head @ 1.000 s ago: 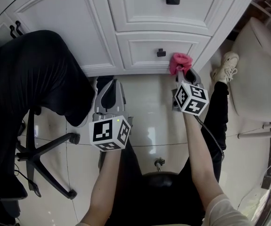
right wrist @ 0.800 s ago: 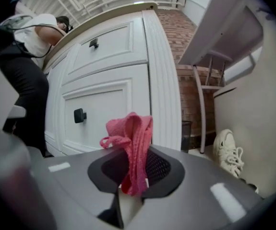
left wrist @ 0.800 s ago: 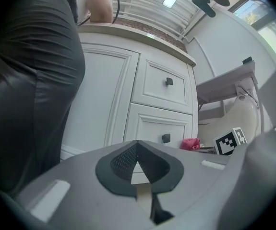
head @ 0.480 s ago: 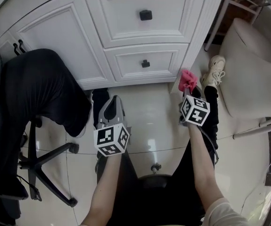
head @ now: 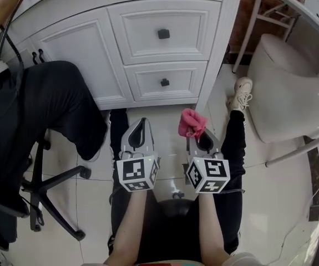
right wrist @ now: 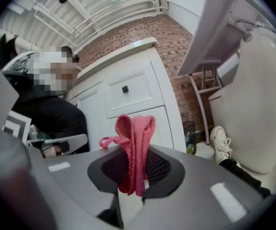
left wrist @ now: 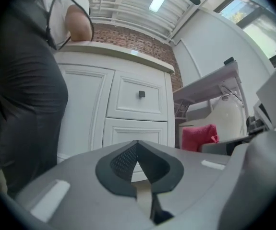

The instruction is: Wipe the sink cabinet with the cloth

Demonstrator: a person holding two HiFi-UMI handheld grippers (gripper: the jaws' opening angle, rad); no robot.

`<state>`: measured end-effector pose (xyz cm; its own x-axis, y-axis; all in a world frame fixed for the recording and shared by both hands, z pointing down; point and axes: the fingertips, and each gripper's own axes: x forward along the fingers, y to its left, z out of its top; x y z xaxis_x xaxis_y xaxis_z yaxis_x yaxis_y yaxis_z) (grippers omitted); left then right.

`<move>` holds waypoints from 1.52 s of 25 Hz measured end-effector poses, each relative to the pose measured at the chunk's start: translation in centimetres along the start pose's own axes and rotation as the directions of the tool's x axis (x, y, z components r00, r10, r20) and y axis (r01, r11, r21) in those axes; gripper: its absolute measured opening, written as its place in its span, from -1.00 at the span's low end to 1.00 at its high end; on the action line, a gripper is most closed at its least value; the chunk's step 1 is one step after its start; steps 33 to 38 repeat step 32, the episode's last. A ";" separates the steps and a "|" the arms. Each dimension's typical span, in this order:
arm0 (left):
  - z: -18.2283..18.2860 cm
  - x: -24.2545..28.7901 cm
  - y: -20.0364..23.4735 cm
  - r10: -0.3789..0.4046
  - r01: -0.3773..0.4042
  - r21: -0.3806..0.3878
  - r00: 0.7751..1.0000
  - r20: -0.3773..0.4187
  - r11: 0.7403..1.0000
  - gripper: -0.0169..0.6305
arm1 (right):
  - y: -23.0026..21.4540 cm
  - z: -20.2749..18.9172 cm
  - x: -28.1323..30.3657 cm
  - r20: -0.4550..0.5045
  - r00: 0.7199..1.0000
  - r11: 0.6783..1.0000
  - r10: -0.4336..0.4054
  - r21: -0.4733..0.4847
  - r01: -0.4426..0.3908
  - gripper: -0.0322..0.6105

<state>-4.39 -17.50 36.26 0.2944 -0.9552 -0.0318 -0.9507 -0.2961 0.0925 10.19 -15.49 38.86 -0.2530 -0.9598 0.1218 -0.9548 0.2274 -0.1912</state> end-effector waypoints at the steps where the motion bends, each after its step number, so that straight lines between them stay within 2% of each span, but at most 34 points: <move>1: 0.8 -0.4 -0.4 -0.005 0.005 0.006 1.000 0.017 1.000 -0.91 | 1.1 0.3 -0.6 0.012 1.000 0.999 0.016 -0.045 -0.016 -0.70; 3: 1.9 -1.7 -1.3 -0.021 0.021 0.002 0.999 0.036 1.000 -0.91 | 2.7 1.2 -1.4 0.032 0.998 0.995 0.054 -0.091 -0.051 -0.70; 5: 2.3 -3.4 -2.4 -0.050 0.050 -0.006 0.998 0.031 0.999 -0.90 | 3.7 2.3 -2.3 0.055 0.995 0.994 0.082 -0.082 -0.077 -0.70; 7: 3.2 -4.6 -3.1 -0.069 0.070 -0.008 0.997 0.040 0.998 -0.91 | 4.0 3.3 -3.2 0.070 0.995 0.994 0.074 -0.089 -0.067 -0.70; 12: 6.8 -6.4 -2.3 -0.037 0.038 -0.002 0.994 0.107 0.999 -0.91 | 5.0 5.4 -4.4 0.115 0.991 0.993 0.064 -0.111 -0.051 -0.71; 16: 6.7 -7.0 -1.7 -0.015 0.018 -0.034 0.996 0.091 0.999 -0.90 | 6.5 6.5 -4.9 0.143 0.986 0.986 0.087 -0.153 -0.065 -0.71; 26: 7.7 -7.3 -2.2 -0.037 0.037 0.003 0.990 0.134 0.999 -0.90 | 7.6 6.4 -5.0 0.136 0.985 0.978 0.110 -0.190 -0.084 -0.71; 38: 8.3 -7.4 -1.9 -0.032 0.032 0.006 0.988 0.149 0.999 -0.90 | 7.6 6.2 -4.8 0.132 0.985 0.980 0.113 -0.176 -0.089 -0.71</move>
